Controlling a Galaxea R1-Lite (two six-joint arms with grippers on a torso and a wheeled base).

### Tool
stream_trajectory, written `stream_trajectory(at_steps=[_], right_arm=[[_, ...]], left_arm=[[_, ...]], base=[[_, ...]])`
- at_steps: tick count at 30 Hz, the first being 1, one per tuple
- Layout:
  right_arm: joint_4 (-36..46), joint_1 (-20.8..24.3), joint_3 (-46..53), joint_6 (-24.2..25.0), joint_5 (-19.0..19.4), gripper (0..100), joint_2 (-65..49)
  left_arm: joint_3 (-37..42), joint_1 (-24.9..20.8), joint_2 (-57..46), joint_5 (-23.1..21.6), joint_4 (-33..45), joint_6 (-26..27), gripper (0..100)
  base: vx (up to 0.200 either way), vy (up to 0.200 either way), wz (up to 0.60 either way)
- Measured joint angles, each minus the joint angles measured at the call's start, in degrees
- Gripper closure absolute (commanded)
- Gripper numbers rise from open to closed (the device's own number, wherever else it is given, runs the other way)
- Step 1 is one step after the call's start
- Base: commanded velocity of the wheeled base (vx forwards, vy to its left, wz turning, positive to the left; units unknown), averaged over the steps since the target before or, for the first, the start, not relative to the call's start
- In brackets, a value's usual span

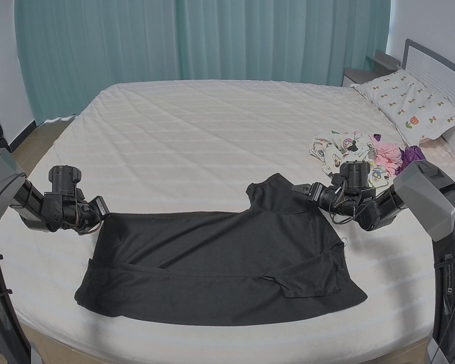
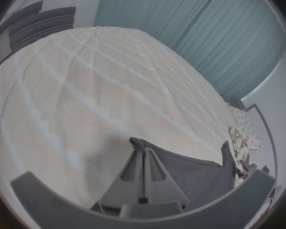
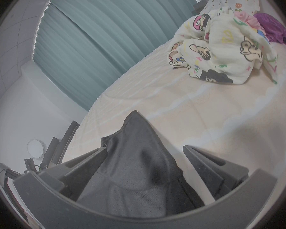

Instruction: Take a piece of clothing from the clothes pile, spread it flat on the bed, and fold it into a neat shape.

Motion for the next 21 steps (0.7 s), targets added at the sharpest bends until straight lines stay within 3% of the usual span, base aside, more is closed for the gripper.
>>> stream_trajectory(at_steps=[2, 3, 21], right_arm=[[0.1, 0.3, -0.5, 0.0, 0.0, 0, 0.7], [0.0, 0.3, -0.6, 0.0, 0.0, 100, 0.9], [-1.0, -0.7, 2.1, 2.5, 0.1, 100, -0.8]], left_arm=[[0.0, 0.0, 0.0, 0.0, 0.0, 0.0, 100], [0.0, 0.0, 0.0, 0.0, 0.0, 0.0, 100], [-0.5, 0.5, -0.2, 2.6, -0.3, -1.9, 100]], base=[[0.0, 0.0, 0.0], [0.0, 0.0, 0.0], [0.0, 0.0, 0.0]])
